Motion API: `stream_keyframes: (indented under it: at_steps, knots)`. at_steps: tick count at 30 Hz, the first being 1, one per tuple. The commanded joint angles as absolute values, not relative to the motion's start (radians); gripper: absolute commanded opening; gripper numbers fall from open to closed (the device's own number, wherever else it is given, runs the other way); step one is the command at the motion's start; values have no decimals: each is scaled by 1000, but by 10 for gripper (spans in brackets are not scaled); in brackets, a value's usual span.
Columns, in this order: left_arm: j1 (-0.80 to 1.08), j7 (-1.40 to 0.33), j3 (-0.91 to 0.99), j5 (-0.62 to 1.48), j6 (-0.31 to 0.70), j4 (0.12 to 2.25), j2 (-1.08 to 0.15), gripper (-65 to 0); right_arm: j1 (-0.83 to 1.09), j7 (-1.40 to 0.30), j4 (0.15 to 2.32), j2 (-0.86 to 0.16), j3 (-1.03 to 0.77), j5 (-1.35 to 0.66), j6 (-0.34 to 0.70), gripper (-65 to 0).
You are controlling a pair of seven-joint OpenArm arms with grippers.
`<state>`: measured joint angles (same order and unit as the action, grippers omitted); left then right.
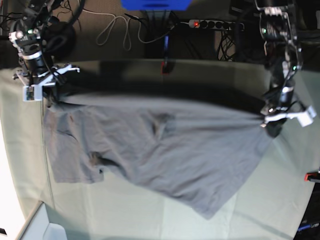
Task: Layout the t-shirt on the table in an organized manner, then fold the t-shirt properly
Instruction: 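Reach the left gripper into the t-shirt middle and grasp a hem corner, then hold the t-shirt corners with both grippers, stretching it taut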
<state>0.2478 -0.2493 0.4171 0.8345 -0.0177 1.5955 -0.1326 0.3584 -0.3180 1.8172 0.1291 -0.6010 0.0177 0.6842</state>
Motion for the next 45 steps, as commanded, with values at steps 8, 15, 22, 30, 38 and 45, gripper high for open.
stream_keyframes:
  at_steps: [8,15,22,30,38,45]
  knots:
    - [337,-220,461,837,-8,1612,-145,-650,374,-300,1776,136,-598,5,698,-650]
    - [337,-223,456,835,-8,1612,-145,-650,464,-300,1759,133,-604,4,698,-406]
    - [334,-225,453,835,-7,1612,-145,-650,472,-300,1870,120,-750,-82,698,-321]
    - [334,-225,453,835,-7,1610,-145,-650,392,-300,1758,42,-469,77,698,-320]
    - [332,-225,453,842,-5,1569,-145,-650,239,-300,1538,76,-460,262,698,-320]
    - [332,-225,453,842,-5,1554,-145,-650,295,-298,1541,79,-414,262,698,-322]
